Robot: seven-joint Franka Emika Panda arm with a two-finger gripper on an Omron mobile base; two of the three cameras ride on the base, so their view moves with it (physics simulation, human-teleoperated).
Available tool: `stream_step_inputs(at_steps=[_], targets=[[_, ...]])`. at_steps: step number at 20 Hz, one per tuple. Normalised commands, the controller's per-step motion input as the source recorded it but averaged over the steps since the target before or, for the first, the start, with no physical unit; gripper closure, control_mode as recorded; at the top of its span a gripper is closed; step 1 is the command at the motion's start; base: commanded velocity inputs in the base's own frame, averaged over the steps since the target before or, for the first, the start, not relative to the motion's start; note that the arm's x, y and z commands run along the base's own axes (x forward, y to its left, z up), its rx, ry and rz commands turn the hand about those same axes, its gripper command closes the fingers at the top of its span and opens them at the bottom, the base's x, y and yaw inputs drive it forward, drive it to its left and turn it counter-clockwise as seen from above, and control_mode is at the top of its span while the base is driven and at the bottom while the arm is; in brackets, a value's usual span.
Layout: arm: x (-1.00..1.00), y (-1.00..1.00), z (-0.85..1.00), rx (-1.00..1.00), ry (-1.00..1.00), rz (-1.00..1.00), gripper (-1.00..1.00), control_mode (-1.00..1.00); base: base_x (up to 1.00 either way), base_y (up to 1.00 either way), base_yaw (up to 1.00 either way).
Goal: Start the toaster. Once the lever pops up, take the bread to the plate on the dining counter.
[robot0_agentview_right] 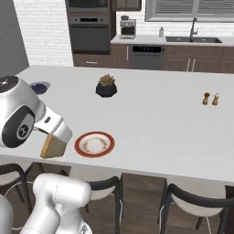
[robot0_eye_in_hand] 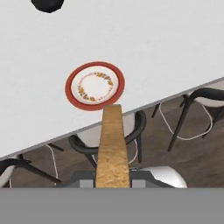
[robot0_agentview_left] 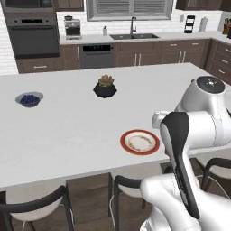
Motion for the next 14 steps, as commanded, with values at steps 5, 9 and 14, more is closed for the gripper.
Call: stream_step_inputs(at_steps=[5,9,14], targets=[[0.63,-0.45,-0.27,0.12,-0.13,0.23,1.0,-1.0,0.0,0.0,0.0],[0.67,-0.55,-0.5,0.18,-0.17,0.48,1.0,-1.0,0.0,0.0,0.0],[0.7,-0.39,-0.62,0.23,-0.11,0.51,1.0,-1.0,0.0,0.0,0.0]])
